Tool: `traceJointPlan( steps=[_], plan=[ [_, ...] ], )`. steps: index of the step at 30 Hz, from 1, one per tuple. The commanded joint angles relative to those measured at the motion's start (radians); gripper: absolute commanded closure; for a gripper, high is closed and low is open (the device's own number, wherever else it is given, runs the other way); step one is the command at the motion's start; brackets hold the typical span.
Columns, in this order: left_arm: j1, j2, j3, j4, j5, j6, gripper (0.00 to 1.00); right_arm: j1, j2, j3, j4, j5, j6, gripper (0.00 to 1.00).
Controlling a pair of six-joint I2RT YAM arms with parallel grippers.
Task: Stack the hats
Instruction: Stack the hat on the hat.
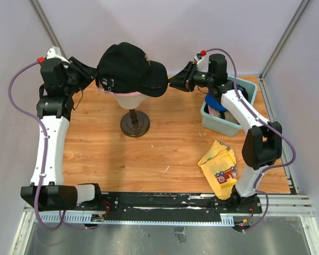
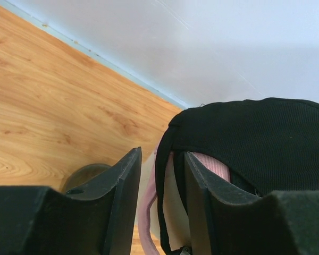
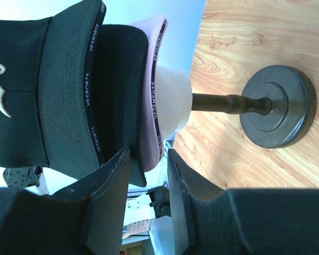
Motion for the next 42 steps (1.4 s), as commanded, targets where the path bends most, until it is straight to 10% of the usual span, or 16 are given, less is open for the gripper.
traceJointPlan(
  steps=[1,21,35,42],
  plan=[
    [0.002,-0.025,0.046,-0.028,-0.033,-0.007,0.57,-0.012,-0.04,0.031,-0.067,0.039,-0.067,0.65],
    [0.001,-0.071,0.12,-0.018,-0.134,-0.026,0.48,-0.013,-0.057,0.162,-0.267,0.104,-0.219,0.65],
    [-0.01,-0.122,0.262,0.057,-0.131,-0.021,0.55,-0.113,-0.253,0.311,-0.708,0.549,-0.606,0.59],
    [-0.229,0.002,0.382,0.048,-0.148,0.08,0.6,-0.254,-0.403,0.177,-0.797,0.699,-0.688,0.52]
  ],
)
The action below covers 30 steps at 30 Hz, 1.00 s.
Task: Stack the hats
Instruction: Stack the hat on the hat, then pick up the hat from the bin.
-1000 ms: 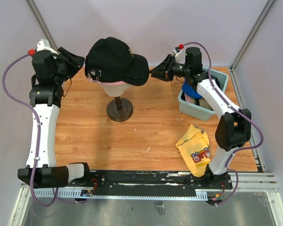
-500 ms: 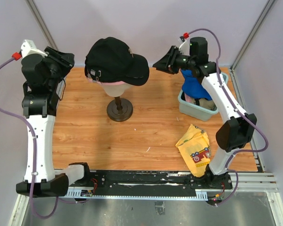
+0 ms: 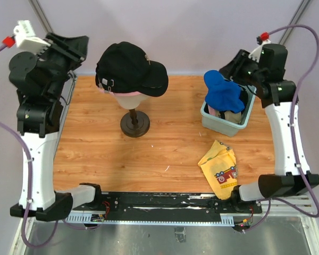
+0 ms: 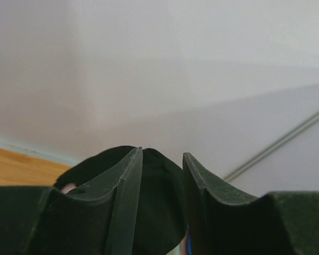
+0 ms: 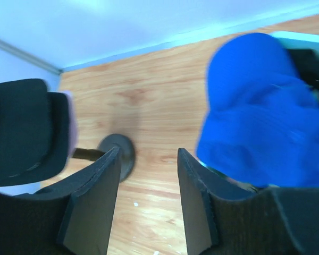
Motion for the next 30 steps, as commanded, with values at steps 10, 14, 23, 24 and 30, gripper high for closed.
traceJointPlan(
  steps=[10,14,23,24,30],
  plan=[
    [-0.342,0.243,0.22,-0.053,-0.07,0.187,0.59,-0.199,-0.13,-0.251,-0.11,0.15,-0.124,0.43],
    [-0.4,0.281,0.264,-0.074,-0.098,0.217,0.59,-0.208,-0.119,-0.289,-0.078,0.14,-0.11,0.42],
    [-0.504,0.322,0.308,-0.073,-0.164,0.27,0.59,-0.233,-0.043,-0.307,0.014,0.112,-0.089,0.41],
    [-0.513,0.326,0.315,-0.071,-0.172,0.277,0.59,-0.236,-0.032,-0.306,0.025,0.108,-0.086,0.41],
    [-0.556,0.332,0.333,-0.064,-0.225,0.314,0.6,-0.243,0.041,-0.284,0.074,0.078,-0.073,0.41]
  ],
)
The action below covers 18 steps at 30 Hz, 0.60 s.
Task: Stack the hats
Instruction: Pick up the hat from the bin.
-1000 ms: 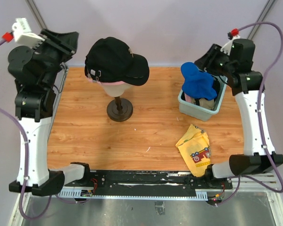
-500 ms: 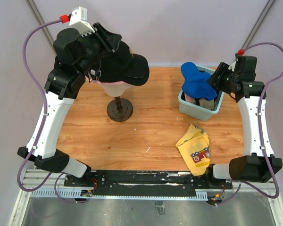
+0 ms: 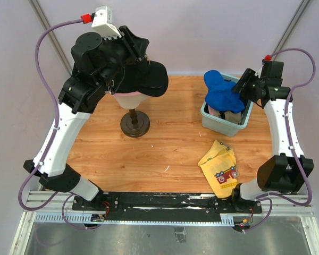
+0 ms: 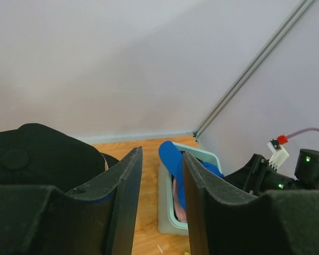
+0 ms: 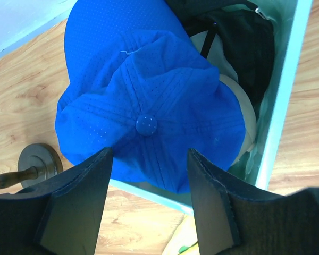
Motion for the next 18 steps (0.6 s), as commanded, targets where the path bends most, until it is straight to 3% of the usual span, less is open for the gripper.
traceJointPlan(
  steps=[1,7,11,18],
  plan=[
    [-0.029,0.0,0.031,0.022,-0.062,0.048,0.6,-0.02,0.049,0.024,0.065,-0.037,0.017,0.41],
    [-0.053,0.001,0.027,0.043,-0.099,0.073,0.6,-0.021,0.091,0.035,0.093,-0.068,0.027,0.48],
    [-0.068,0.007,0.035,0.048,-0.115,0.089,0.6,-0.021,0.089,0.034,0.101,-0.073,0.027,0.76],
    [-0.083,0.031,0.074,0.042,-0.121,0.106,0.6,-0.021,0.039,0.081,0.087,-0.055,0.008,0.99]
  ],
)
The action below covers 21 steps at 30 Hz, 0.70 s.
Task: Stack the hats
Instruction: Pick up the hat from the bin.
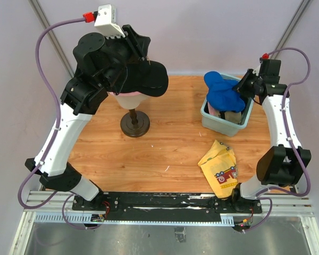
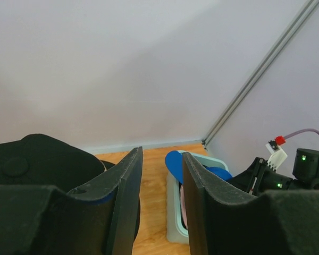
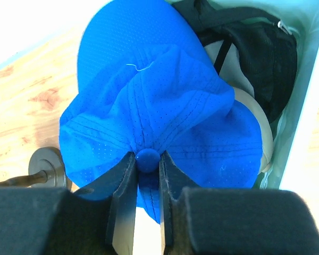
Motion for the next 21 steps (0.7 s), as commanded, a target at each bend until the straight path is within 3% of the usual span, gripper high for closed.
traceJointPlan(
  steps=[1,21],
  plan=[
    [-0.018,0.02,0.048,0.031,-0.021,0.026,0.6,-0.013,-0.057,0.086,0.002,0.006,-0.015,0.99],
    [-0.117,0.102,0.166,-0.004,0.015,0.035,0.58,-0.013,-0.147,0.216,0.002,-0.083,0.074,0.99]
  ],
)
